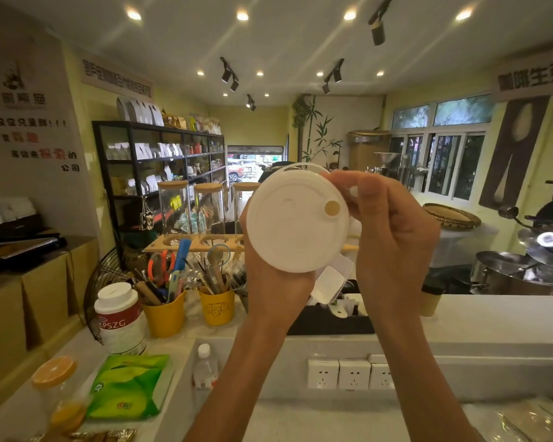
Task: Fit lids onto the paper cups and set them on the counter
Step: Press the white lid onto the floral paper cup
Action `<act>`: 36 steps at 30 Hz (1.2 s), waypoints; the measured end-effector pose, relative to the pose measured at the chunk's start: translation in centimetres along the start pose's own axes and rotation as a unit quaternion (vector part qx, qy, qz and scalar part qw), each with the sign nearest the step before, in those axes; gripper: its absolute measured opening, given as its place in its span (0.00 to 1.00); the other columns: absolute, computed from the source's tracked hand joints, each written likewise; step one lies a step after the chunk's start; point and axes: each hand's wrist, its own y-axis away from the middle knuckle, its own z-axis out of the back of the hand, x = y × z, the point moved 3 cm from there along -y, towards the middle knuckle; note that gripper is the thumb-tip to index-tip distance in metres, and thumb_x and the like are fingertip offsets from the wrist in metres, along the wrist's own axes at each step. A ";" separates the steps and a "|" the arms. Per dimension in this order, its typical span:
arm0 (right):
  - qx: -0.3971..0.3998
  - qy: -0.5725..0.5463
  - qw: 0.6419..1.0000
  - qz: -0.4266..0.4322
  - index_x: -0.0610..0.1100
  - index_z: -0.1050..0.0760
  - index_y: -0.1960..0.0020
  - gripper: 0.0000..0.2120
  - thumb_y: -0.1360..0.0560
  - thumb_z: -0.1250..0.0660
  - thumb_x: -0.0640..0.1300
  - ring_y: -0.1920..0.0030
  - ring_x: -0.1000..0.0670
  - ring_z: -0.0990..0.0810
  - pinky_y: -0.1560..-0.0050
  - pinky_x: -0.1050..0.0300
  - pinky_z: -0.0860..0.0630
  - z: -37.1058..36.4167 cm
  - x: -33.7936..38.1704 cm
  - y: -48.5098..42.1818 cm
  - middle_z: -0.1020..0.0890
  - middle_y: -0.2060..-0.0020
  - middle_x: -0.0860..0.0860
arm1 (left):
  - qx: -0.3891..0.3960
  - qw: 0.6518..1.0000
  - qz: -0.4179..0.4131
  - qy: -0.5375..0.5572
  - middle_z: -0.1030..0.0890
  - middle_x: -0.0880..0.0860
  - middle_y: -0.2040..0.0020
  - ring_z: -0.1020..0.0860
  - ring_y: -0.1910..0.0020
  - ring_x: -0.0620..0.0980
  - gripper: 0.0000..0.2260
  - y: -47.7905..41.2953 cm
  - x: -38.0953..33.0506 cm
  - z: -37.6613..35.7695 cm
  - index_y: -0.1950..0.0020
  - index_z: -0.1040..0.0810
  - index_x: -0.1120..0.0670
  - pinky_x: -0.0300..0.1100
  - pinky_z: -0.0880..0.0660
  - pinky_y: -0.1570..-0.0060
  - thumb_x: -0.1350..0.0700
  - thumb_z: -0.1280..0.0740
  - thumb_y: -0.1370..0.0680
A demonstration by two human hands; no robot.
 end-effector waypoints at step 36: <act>0.054 -0.057 0.980 -0.182 0.49 0.19 0.57 0.17 0.17 0.44 0.45 0.69 0.59 0.19 0.73 0.68 0.25 -0.9 -1.4 1.9 0.16 0.67 0.56 | 0.177 0.887 0.281 0.323 0.14 0.56 0.53 0.15 0.59 0.53 0.25 6.1 -2.3 0.7 0.46 0.16 0.50 0.47 0.19 0.62 0.41 0.20 0.39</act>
